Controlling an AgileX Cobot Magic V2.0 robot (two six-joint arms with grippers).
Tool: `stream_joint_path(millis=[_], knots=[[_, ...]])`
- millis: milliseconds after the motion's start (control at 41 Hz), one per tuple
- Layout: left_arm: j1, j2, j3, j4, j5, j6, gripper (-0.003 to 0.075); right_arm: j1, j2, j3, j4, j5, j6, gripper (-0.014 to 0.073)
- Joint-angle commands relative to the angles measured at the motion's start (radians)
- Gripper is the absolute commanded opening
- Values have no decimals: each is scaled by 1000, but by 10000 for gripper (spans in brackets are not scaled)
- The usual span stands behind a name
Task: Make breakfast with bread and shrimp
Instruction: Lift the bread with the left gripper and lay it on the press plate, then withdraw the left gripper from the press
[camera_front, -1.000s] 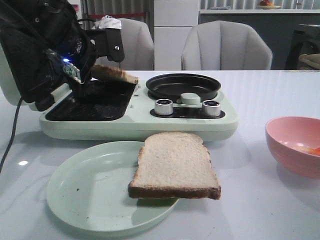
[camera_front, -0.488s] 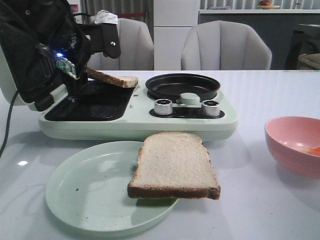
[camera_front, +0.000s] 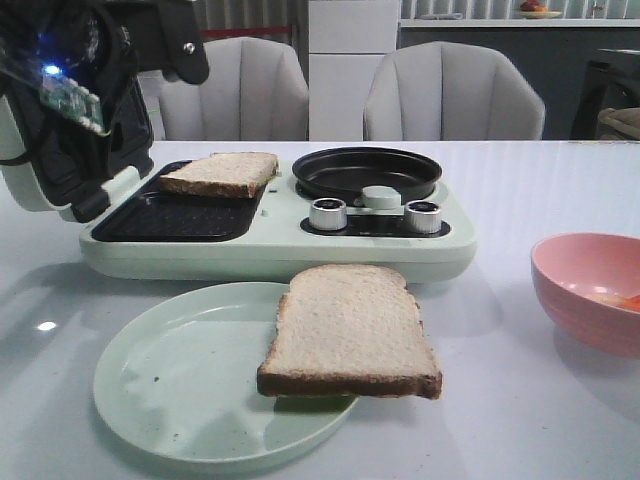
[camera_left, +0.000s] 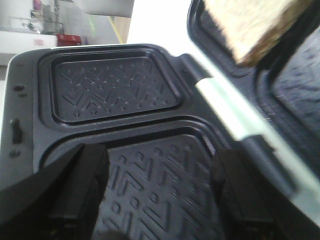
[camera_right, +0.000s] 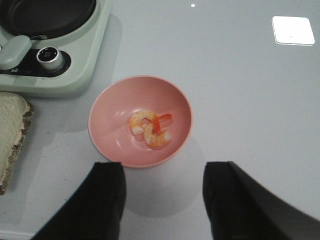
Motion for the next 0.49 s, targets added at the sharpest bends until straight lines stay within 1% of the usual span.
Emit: stream_joint_path(millis=[0, 73, 220, 341, 463], knots=[[-82, -105, -19, -162, 82, 82, 490, 0, 8, -34, 2, -68, -9, 468], [-137, -159, -19, -330, 112, 147, 490, 0, 8, -34, 2, -68, -9, 468], [-201, -287, -17, -627, 133, 230, 490, 0, 8, -34, 2, -68, -9, 468], [-219, -413, -7, -812, 137, 242, 490, 0, 8, -34, 2, -68, -9, 468], [-220, -554, 21, -965, 139, 242, 490, 0, 8, -34, 2, -68, -9, 468]])
